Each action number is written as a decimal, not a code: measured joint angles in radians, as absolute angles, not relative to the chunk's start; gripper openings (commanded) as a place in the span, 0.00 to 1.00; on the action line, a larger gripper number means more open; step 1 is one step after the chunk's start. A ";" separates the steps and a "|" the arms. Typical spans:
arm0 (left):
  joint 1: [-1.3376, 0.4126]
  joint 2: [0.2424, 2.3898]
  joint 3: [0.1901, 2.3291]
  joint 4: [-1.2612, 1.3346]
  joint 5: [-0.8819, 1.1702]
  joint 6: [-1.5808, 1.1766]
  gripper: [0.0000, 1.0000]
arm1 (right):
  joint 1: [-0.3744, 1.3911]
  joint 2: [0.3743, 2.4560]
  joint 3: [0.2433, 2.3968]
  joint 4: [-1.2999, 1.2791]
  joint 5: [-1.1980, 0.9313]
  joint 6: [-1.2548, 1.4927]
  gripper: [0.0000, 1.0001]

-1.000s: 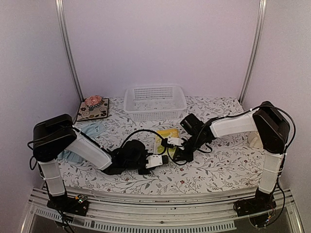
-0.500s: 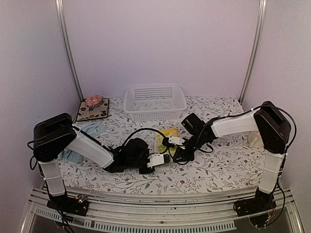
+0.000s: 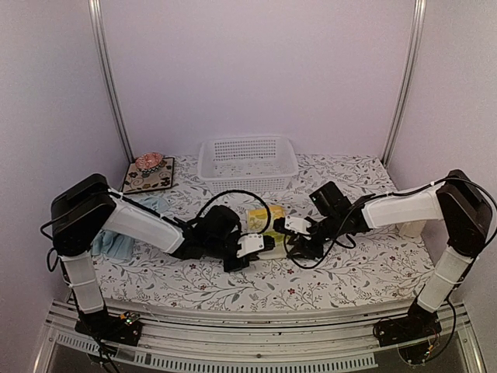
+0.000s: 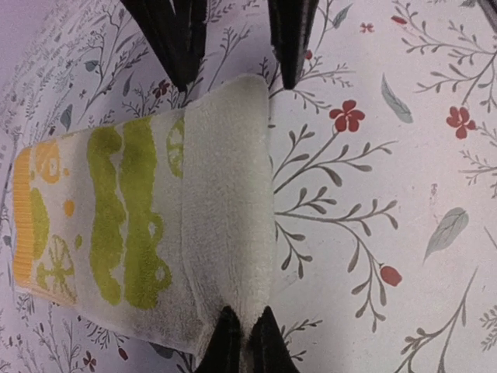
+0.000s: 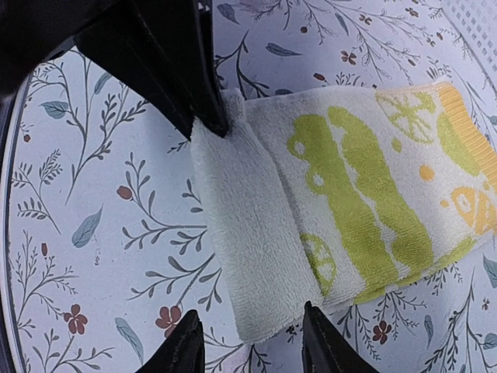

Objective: Roll the towels
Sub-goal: Roll the towel at the center of the board.

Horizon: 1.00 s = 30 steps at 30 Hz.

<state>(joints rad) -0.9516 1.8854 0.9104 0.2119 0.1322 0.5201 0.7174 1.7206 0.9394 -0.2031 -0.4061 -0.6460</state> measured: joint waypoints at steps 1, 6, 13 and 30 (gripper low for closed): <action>-0.946 1.885 0.923 0.192 0.149 0.513 0.00 | 0.717 1.710 0.928 -0.192 -0.406 -0.651 0.45; -0.906 1.890 1.005 0.081 0.246 0.477 0.03 | 0.717 1.641 0.847 -0.122 -0.407 -0.698 0.45; -0.835 1.933 1.115 -0.072 0.409 0.437 0.07 | 0.718 1.576 0.764 -0.013 -0.402 -0.771 0.50; -0.781 2.079 1.284 -0.280 0.619 0.406 0.10 | 0.746 1.653 0.760 0.086 -0.324 -0.857 0.54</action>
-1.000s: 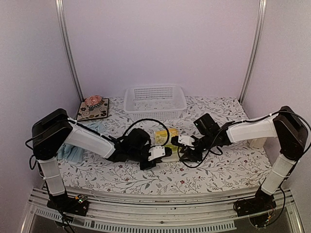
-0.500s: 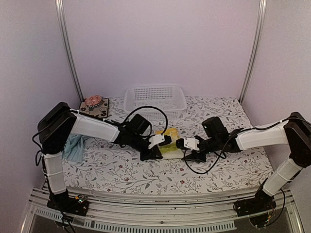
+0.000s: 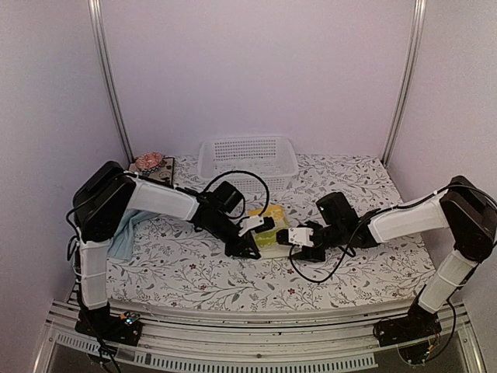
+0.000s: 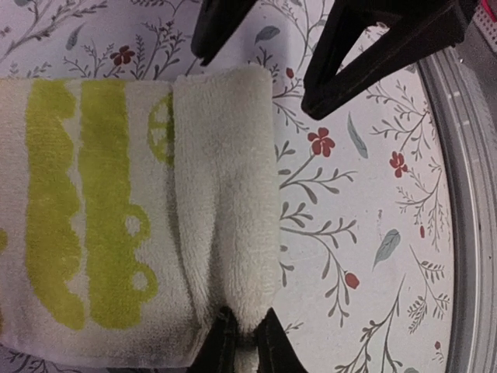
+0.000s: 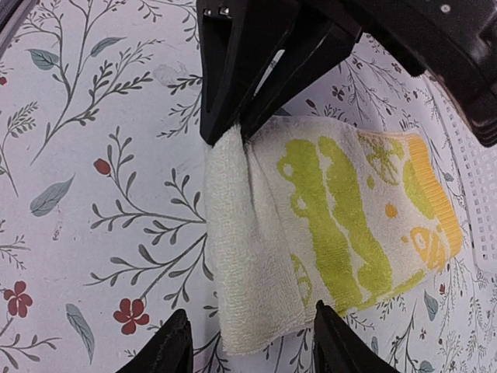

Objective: Roll the towels
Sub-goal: Roll the towel at the center of the board.

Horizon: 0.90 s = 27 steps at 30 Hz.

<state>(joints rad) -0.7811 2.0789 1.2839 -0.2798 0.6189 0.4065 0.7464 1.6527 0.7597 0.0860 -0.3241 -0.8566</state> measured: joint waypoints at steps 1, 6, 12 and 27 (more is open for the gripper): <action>-0.775 2.086 1.295 -0.295 0.631 0.406 0.10 | 0.749 1.658 0.760 0.093 -0.316 -0.864 0.54; -0.749 2.132 1.352 -0.351 0.699 0.403 0.11 | 0.760 1.689 0.760 0.111 -0.287 -0.895 0.54; -0.731 2.174 1.409 -0.411 0.755 0.391 0.11 | 0.782 1.731 0.761 0.121 -0.251 -0.915 0.48; -0.717 2.212 1.454 -0.463 0.799 0.387 0.21 | 0.800 1.801 0.865 0.066 -0.187 -0.841 0.04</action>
